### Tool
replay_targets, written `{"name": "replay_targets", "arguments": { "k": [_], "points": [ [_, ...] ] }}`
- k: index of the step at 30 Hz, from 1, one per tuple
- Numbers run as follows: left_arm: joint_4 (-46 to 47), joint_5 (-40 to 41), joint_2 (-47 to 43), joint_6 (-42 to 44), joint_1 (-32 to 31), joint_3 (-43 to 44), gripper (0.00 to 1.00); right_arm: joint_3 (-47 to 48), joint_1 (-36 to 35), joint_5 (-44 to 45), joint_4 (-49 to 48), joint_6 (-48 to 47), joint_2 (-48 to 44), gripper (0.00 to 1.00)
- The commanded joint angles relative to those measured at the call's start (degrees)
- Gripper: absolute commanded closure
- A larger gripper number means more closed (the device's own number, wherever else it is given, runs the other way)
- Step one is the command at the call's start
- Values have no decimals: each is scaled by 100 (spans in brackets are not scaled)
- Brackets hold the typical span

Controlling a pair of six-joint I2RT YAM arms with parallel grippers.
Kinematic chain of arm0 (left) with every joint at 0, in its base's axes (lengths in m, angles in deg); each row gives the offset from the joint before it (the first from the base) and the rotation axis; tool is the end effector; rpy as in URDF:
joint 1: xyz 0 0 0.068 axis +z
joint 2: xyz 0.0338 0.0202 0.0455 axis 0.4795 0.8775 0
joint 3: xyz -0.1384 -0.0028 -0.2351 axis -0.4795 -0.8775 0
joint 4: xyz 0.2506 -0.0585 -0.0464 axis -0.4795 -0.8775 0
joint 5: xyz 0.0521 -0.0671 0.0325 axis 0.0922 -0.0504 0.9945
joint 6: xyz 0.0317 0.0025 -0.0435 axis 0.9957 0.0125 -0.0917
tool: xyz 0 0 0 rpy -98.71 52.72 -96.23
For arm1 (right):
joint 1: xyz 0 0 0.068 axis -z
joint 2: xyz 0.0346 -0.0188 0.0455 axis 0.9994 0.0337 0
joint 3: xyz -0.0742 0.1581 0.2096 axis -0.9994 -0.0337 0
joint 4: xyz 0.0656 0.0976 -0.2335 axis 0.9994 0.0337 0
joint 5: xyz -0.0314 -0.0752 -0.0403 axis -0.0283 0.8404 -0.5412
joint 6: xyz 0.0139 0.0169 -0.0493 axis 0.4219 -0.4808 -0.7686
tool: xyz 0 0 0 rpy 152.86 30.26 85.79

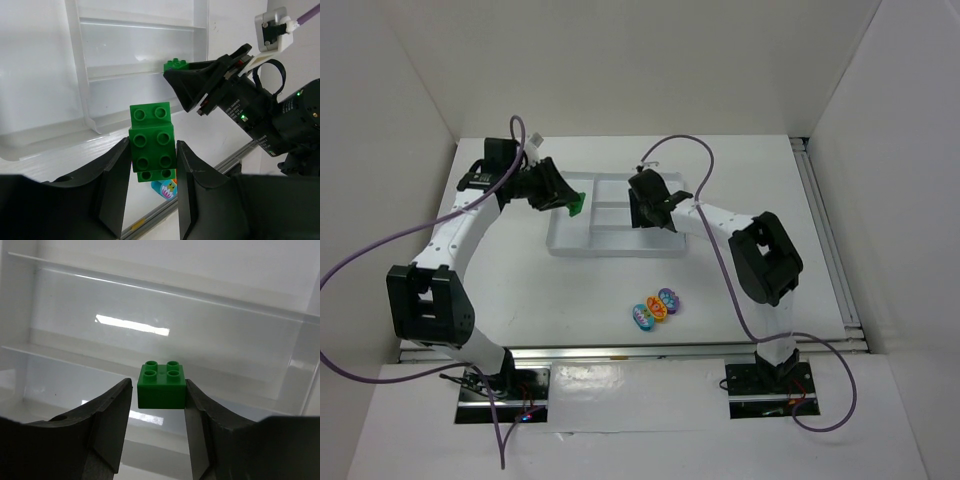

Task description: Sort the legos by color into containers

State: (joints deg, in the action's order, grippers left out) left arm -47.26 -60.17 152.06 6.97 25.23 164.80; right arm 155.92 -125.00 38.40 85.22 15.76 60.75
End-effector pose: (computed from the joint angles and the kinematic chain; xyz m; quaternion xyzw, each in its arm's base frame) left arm 0.3458 -0.0390 0.3189 -0.1152 0.8750 -0.3559 0.3074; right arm 0.3563 0.2568 0.2023 -0.0781 0.9217 0.0742 0.3725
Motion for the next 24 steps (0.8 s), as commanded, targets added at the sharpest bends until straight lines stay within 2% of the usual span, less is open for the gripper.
{"name": "replay_targets", "arguments": {
  "k": [1,6,7,8,11,13,15,16,19,20,22,24],
  "points": [
    [159,-114,-97,78,-18,29,100,440,36,239,-445,182,67,46],
    [159,-61,-97,26,-291,29,100,774,36,363,-322,182,208,42],
    [212,-61,-97,25,-291,29,100,774,36,415,-322,182,208,39],
    [212,-61,-45,25,-352,29,100,774,36,415,-322,182,130,30],
    [212,-61,8,25,-405,29,100,695,36,468,-270,120,-72,30],
    [212,-61,61,25,-458,90,100,380,36,364,-382,33,-326,42],
    [212,-61,141,104,-519,221,100,-32,-43,179,-820,-273,-913,44],
    [125,-61,228,157,-519,222,100,-539,-43,47,-980,-388,-1143,44],
    [-7,87,412,227,-519,450,100,-1480,-104,-708,-1516,-879,-2039,38],
    [-129,88,491,297,-571,520,100,-1711,-104,-1180,-1674,-1021,-2268,33],
    [-183,-288,790,394,-572,723,100,-2202,-166,-1491,-1990,-1206,-2812,28],
    [-183,-921,940,395,-572,775,100,-2284,-218,-1728,-1992,-1260,-3016,21]
  ]
}}
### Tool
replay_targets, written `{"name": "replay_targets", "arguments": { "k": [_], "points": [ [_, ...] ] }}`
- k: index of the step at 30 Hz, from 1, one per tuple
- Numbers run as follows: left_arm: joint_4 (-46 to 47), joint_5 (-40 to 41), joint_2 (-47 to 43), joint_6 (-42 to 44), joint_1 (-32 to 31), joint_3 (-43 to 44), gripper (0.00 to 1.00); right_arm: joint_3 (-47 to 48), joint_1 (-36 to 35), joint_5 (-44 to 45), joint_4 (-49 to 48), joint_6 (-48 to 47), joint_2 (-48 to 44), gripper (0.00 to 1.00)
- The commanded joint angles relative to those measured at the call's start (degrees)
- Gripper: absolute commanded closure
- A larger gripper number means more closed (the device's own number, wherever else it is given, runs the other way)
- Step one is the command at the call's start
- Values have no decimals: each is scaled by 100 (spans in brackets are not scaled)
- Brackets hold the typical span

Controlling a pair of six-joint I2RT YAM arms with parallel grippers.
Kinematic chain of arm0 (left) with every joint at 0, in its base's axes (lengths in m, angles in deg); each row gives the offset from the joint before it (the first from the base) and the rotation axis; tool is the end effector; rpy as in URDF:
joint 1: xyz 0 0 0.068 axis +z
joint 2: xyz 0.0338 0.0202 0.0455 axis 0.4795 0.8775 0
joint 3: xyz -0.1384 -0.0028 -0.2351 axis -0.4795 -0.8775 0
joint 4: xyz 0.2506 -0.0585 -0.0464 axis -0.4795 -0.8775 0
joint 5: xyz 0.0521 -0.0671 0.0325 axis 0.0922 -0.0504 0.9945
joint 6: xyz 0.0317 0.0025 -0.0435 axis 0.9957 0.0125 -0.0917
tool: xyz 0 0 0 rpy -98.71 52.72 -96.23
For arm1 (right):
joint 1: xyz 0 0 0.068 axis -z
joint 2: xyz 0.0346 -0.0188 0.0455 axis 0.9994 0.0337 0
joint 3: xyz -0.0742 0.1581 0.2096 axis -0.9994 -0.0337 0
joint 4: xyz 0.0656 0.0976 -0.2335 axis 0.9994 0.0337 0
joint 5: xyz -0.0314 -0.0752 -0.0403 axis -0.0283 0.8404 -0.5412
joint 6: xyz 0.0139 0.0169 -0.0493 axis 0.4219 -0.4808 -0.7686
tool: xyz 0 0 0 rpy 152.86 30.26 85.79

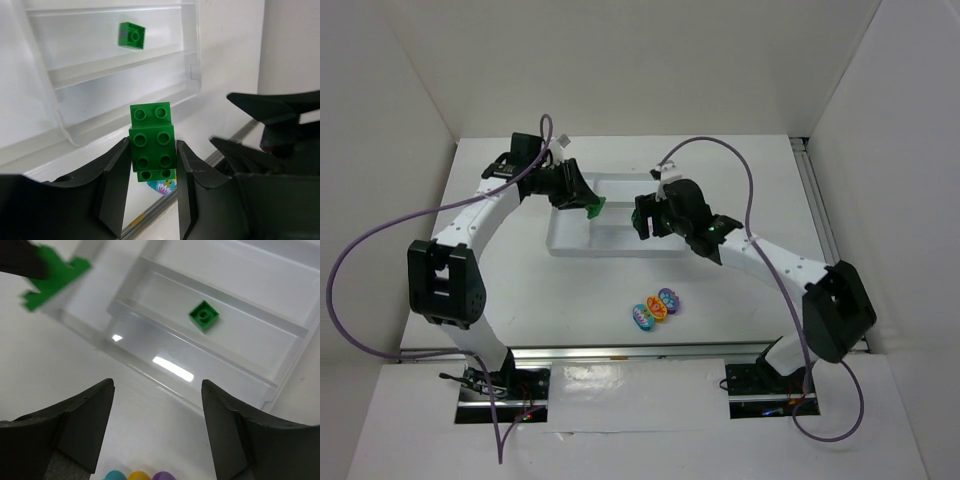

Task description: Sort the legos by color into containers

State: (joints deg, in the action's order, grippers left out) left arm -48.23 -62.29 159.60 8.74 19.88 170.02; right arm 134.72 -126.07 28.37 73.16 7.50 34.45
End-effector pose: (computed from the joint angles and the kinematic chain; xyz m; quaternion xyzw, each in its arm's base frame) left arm 0.3704 -0.0768 0.3030 -0.0619 0.8868 -0.3743 0.2638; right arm 0.2756 0.2119 0.2700 -0.1663 0.8500 0.1856 0.4641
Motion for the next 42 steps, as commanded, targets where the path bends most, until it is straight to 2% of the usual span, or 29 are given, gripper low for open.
{"name": "replay_targets", "arguments": {
  "k": [1,4,7,9,11,14,15,16,21,25,27,30,34,42],
  "points": [
    [17,-841,186,218,-89,254,100,-164,-111,-813,-733,-364,-510,21],
    [508,-1509,186,165,-89,17,100,28,-59,-1270,-540,-293,-563,20],
    [607,-2370,397,287,-89,200,100,161,-111,-1824,-539,-512,-616,20],
    [432,-2723,502,428,-141,341,100,511,-164,-1677,-180,-776,-503,10],
    [431,-2723,503,490,-142,411,100,914,-164,-1518,284,-838,-293,7],
    [431,-2461,433,429,-142,412,100,1136,-164,-1394,314,-444,-230,9],
    [431,-2329,432,333,-142,412,100,1215,-164,-1298,313,97,-169,12],
    [492,-2015,354,280,-212,351,100,1216,-112,-1202,313,433,-168,19],
    [1098,-1090,-93,-474,-405,27,100,1216,-225,-1290,-73,1805,-54,24],
    [1406,-283,-410,-749,-520,-98,100,1154,-278,-1218,-197,2097,-2,24],
    [1407,-123,-472,-749,-573,-151,100,1207,-278,-1105,-109,2159,60,24],
    [1486,-60,-473,-811,-573,-151,100,1277,-278,-938,-108,2221,60,24],
    [1486,-60,-473,-864,-573,-151,100,1137,-278,-875,-161,2282,60,33],
    [1486,-113,-473,-864,-678,-203,100,1189,-278,-823,-390,2449,315,40]
  ]
}}
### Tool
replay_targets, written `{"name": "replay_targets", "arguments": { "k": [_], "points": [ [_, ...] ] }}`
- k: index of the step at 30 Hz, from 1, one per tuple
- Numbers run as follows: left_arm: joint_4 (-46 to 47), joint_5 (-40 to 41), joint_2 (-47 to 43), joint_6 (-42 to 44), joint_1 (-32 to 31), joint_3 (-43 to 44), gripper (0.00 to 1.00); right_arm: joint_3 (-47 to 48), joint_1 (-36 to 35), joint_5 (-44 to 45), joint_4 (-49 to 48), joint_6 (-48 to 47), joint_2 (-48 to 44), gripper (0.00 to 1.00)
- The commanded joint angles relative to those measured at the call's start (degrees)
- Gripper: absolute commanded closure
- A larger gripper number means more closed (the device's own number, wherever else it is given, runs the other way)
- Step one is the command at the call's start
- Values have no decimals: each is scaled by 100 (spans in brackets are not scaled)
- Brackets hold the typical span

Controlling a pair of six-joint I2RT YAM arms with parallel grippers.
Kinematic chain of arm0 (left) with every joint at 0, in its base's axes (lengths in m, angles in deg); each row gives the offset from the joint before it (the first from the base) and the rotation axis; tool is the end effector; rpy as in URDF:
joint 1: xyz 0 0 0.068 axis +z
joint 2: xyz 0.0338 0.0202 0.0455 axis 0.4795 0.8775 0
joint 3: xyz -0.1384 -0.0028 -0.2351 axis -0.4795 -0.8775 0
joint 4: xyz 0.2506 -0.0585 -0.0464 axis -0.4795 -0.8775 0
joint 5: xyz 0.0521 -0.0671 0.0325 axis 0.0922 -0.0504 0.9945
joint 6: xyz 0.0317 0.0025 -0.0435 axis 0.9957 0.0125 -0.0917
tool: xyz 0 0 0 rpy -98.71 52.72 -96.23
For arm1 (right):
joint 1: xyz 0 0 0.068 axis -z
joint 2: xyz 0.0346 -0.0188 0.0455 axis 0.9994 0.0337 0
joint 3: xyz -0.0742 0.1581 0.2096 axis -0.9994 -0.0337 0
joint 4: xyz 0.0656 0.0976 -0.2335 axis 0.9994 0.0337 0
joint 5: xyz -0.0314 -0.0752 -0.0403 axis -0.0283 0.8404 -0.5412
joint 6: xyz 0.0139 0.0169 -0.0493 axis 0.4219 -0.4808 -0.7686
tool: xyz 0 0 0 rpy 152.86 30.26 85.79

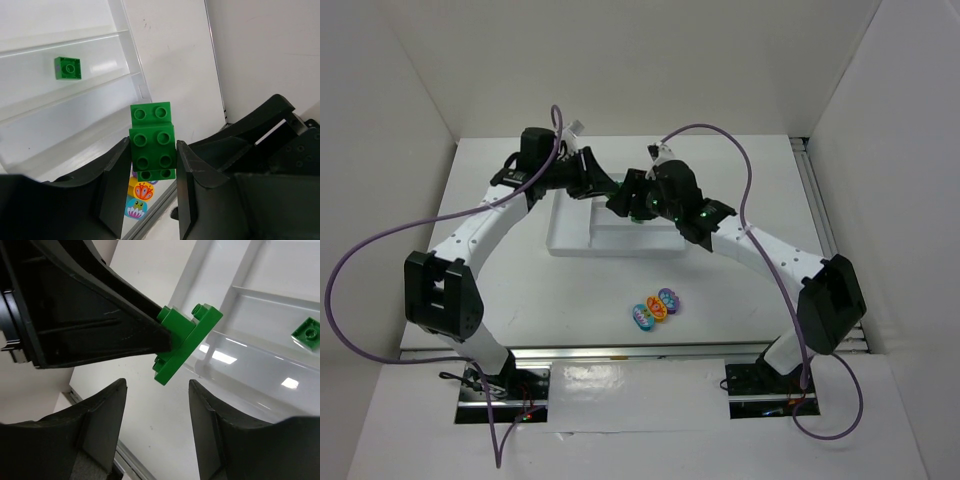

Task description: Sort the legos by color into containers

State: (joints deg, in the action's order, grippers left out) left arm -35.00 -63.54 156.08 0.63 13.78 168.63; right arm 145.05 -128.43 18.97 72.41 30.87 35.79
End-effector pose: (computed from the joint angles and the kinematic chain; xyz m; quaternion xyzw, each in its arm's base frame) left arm 0.3597 -0.1162 0.3364 -0.0262 0.8344 -0.4481 0.3197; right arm 0.2775 0.2400 0.3263 -0.0511 0.8191 0.3829 0.4241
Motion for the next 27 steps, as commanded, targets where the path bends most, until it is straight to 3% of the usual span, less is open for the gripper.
{"name": "replay_targets", "arguments": {
  "k": [1,6,12,19,27],
  "points": [
    [164,12,-121,-53,-68,-64,100,155,-42,117,-394,113,182,41],
    [164,12,-174,-53,-68,-64,100,419,-42,65,-324,113,463,43],
    [164,12,-235,0,-68,-116,100,165,-42,327,-562,227,332,56],
    [164,64,-235,53,-68,-169,100,-47,-42,460,-676,280,138,57],
    [164,108,-288,53,-68,-169,100,-55,-42,635,-553,280,138,100]
  ]
}}
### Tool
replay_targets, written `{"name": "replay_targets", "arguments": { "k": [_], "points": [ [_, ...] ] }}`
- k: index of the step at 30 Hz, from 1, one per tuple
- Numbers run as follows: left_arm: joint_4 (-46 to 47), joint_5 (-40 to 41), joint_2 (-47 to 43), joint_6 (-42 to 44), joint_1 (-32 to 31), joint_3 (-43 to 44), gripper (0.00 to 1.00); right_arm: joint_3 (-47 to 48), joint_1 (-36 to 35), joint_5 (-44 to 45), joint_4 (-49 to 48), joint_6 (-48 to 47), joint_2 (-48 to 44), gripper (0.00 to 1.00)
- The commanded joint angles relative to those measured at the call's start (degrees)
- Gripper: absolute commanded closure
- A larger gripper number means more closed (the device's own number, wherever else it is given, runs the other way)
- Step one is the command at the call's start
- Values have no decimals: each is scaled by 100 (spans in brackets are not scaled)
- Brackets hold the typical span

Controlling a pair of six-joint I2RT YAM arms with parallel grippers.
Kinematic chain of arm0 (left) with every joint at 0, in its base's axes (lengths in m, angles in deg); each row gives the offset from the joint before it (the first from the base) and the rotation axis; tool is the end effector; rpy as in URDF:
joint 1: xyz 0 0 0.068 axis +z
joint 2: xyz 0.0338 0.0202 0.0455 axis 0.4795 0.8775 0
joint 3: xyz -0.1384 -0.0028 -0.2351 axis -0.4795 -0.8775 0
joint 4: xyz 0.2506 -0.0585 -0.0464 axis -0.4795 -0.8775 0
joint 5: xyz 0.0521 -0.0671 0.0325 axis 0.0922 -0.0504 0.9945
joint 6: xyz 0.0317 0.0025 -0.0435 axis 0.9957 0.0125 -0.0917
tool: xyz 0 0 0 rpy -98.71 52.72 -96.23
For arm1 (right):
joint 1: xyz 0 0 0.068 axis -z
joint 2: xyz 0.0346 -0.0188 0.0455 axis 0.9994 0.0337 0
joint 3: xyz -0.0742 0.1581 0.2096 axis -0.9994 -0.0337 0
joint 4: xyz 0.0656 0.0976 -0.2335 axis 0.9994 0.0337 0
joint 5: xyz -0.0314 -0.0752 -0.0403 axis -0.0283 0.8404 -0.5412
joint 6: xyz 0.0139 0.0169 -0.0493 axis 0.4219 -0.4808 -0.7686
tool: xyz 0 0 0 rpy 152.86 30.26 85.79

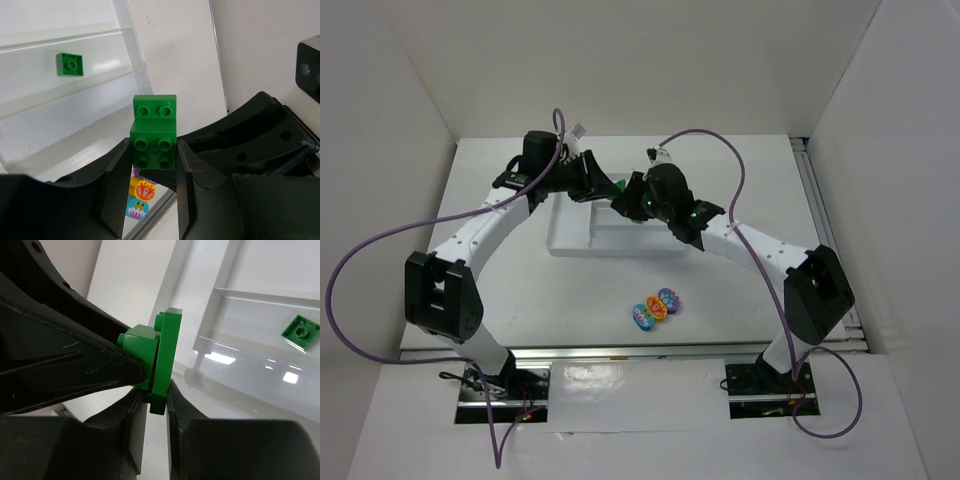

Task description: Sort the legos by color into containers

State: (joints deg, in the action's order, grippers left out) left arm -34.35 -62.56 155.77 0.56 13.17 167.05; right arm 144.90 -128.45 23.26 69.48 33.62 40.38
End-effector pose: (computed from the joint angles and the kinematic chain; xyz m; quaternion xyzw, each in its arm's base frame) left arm 0.3571 -0.1192 0.3297 -0.0286 0.8381 -0.4430 0.3171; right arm 0.2929 0.2497 0.3020 -0.0102 0.8299 0.3615 0.4248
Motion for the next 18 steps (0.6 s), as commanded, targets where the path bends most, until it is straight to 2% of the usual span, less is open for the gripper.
{"name": "replay_targets", "arguments": {
  "k": [1,12,15,18],
  "points": [
    [37,10,-257,59,-7,-12,100,-40,-40,277,-260,4,-321,100],
    [-68,-17,-310,51,282,217,100,-610,21,629,-75,119,-610,100],
    [-130,115,-362,103,388,217,100,-611,74,489,-137,119,-533,100],
    [-288,290,-363,182,450,269,100,-235,136,663,380,-293,-226,100]
  ]
}}
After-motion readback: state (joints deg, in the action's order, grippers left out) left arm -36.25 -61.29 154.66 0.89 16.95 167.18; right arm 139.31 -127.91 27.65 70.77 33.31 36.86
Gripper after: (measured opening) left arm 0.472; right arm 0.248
